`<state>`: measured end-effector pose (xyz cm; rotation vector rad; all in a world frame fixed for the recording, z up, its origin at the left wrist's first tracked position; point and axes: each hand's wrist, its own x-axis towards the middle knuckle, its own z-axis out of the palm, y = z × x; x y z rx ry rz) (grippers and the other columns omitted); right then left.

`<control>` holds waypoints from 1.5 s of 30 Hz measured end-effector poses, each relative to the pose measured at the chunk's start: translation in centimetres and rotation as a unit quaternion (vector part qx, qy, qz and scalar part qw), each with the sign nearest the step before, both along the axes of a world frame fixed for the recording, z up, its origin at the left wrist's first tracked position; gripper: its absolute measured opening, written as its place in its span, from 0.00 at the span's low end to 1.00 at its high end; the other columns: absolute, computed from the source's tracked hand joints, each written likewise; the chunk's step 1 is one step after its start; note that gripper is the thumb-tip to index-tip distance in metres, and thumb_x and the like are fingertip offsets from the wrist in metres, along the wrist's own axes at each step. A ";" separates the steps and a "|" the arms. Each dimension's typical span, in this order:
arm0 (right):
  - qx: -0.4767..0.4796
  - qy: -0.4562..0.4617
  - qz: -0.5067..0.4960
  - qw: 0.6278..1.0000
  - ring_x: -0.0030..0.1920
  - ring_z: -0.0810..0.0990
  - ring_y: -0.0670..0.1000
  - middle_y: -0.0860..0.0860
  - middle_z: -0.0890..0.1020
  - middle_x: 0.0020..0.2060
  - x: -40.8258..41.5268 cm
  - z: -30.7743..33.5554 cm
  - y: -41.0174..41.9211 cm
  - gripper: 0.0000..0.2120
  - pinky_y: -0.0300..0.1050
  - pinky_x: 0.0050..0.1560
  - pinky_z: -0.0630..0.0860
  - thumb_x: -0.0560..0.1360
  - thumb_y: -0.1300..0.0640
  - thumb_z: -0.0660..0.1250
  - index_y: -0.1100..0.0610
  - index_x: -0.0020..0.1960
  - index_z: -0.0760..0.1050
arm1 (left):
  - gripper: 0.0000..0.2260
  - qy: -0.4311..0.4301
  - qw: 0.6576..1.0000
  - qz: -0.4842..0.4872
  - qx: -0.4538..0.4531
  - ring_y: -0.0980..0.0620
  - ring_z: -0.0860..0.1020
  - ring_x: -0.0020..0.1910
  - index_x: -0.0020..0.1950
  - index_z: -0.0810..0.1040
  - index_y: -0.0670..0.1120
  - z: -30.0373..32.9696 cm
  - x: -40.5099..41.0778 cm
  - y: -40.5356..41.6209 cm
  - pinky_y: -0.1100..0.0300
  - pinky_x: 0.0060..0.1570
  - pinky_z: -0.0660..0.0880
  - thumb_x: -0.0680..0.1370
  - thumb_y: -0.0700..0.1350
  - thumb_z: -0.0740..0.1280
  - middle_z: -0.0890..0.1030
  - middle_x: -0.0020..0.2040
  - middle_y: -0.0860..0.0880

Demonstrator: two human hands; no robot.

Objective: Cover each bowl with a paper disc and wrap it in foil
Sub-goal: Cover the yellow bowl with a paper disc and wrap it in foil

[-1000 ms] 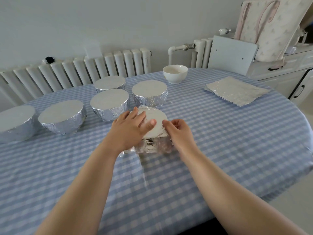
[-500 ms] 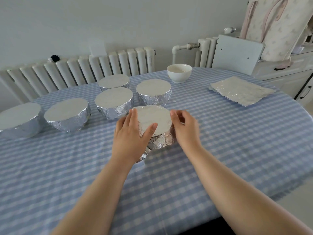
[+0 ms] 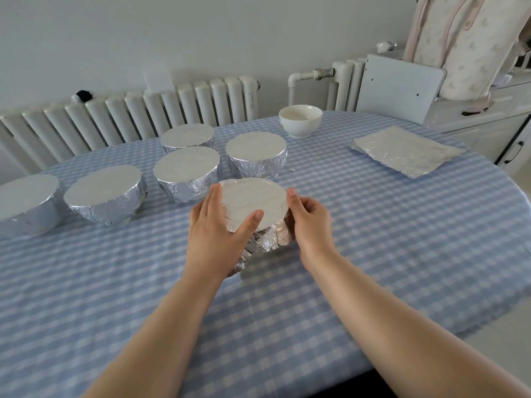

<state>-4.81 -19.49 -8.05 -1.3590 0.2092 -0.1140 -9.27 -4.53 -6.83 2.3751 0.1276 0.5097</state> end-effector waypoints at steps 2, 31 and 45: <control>0.032 0.015 0.000 0.999 0.28 0.78 0.42 0.46 0.81 0.28 0.0 0.3 0.1 0.14 0.37 0.29 0.74 0.79 0.50 0.68 0.57 0.39 0.79 | 0.49 -0.006 1.000 0.001 -0.011 0.53 0.54 0.76 0.80 0.56 0.47 -0.1 0.1 0.0 0.52 0.74 0.59 0.66 0.74 0.57 0.62 0.78 0.51; 0.006 0.024 -0.011 1.000 0.34 0.77 0.47 0.50 0.80 0.38 1.8 -0.5 0.4 0.05 0.44 0.38 0.76 0.79 0.59 0.67 0.53 0.46 0.78 | 0.48 -0.030 0.999 0.015 0.009 0.50 0.59 0.73 0.79 0.58 0.46 -0.9 0.4 0.1 0.54 0.71 0.61 0.67 0.75 0.54 0.66 0.76 0.50; -0.177 -0.068 -0.070 0.979 0.41 0.82 0.43 0.45 0.84 0.37 0.3 -0.3 -1.0 0.12 0.35 0.43 0.72 0.82 0.49 0.60 0.51 0.47 0.79 | 0.47 -0.030 0.999 0.017 0.014 0.52 0.58 0.74 0.79 0.59 0.47 -0.8 0.2 0.0 0.52 0.71 0.61 0.67 0.75 0.53 0.65 0.76 0.51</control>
